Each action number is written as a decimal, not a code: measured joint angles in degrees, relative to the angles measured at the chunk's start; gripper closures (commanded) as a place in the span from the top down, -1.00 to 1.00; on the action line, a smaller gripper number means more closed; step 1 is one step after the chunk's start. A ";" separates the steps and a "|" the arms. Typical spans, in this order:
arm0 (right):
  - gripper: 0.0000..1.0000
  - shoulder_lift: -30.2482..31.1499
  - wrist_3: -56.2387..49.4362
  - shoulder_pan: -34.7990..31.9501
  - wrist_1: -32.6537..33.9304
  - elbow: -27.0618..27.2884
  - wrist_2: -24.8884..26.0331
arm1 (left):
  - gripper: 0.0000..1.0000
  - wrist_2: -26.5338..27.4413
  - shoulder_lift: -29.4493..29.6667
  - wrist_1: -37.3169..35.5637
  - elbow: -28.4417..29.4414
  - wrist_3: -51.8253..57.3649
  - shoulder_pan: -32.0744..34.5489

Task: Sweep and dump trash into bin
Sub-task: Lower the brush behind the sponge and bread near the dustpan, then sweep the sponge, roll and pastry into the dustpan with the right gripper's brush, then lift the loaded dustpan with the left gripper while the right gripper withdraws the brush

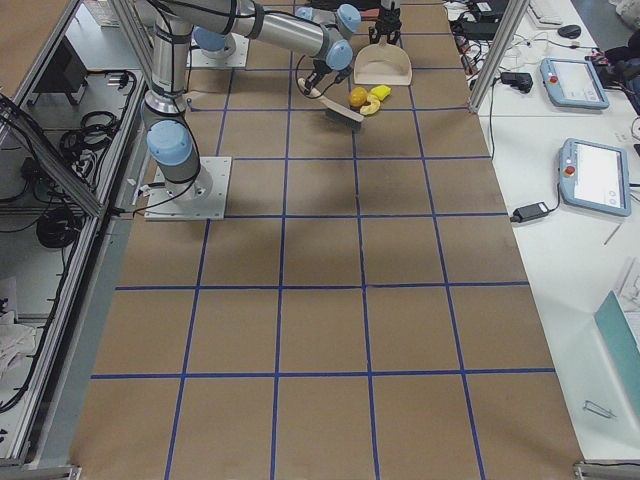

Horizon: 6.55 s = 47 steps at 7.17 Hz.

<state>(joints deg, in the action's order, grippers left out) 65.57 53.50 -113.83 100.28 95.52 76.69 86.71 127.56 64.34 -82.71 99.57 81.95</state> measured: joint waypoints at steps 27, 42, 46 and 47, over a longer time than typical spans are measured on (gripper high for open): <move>-0.52 -13.01 -14.95 -2.20 12.90 -15.88 -7.71 | -0.90 -0.40 0.14 0.03 -0.25 0.55 -0.31; -0.49 -8.46 -20.23 2.05 1.92 -18.27 -2.29 | -0.97 -2.19 -0.61 0.19 -0.14 0.26 -0.91; -0.52 -1.63 -30.85 12.69 -8.09 -13.04 2.91 | -1.00 -11.04 -0.58 1.62 -0.39 1.07 -4.21; -0.53 0.65 -36.15 16.32 -8.38 -9.44 4.73 | -1.00 -14.70 -0.70 2.72 -0.41 1.58 -5.76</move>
<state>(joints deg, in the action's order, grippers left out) 66.22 17.35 -97.50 91.91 86.08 81.41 72.00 126.87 67.06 -83.11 101.15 76.19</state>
